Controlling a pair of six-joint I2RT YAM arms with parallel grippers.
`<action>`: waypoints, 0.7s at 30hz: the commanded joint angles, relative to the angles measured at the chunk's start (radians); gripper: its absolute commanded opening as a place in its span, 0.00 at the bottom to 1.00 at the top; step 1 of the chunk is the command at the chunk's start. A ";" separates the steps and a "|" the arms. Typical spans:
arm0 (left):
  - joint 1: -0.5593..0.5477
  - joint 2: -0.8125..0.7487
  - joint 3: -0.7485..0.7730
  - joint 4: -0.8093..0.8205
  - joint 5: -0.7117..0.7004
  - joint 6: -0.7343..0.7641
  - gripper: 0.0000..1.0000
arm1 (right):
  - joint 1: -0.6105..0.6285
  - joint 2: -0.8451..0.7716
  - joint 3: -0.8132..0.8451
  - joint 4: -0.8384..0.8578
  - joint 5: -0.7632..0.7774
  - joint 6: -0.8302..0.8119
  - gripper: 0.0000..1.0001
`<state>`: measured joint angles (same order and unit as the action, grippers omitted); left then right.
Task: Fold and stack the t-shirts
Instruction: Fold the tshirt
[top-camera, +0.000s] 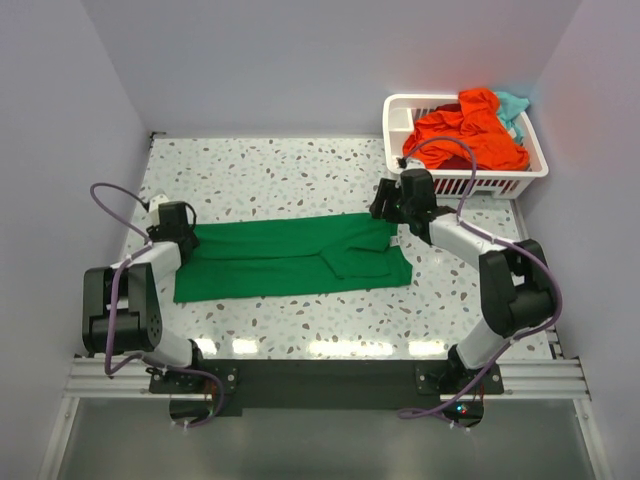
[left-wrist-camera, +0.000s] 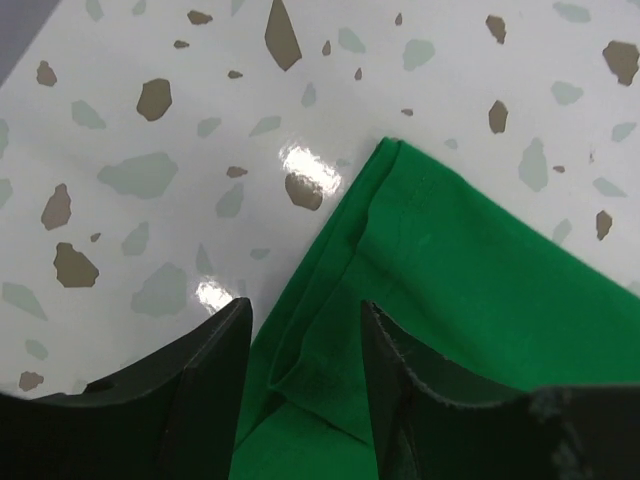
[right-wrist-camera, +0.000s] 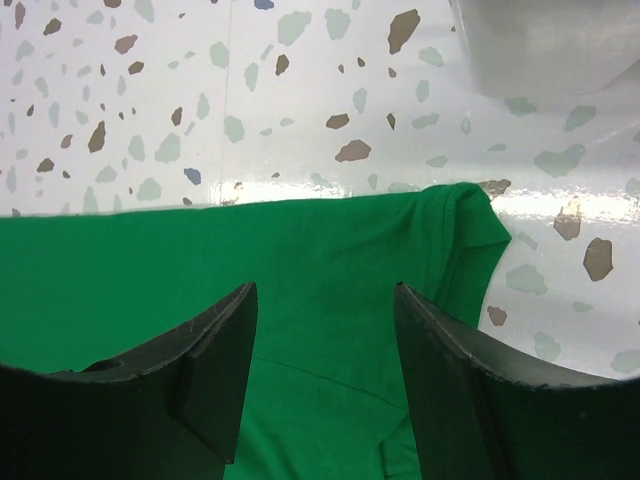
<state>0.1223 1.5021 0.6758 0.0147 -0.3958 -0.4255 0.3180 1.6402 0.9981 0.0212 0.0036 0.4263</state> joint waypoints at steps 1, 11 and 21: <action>0.002 -0.055 -0.028 -0.002 0.026 0.016 0.50 | -0.003 -0.036 -0.009 0.051 -0.034 0.005 0.61; 0.002 -0.082 -0.078 0.016 0.054 0.007 0.40 | -0.002 -0.036 -0.018 0.059 -0.050 0.009 0.61; 0.002 -0.069 -0.073 0.025 0.043 0.011 0.05 | -0.002 -0.039 -0.024 0.059 -0.044 0.009 0.61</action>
<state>0.1223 1.4448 0.6037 0.0063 -0.3470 -0.4267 0.3180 1.6402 0.9752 0.0383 -0.0292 0.4286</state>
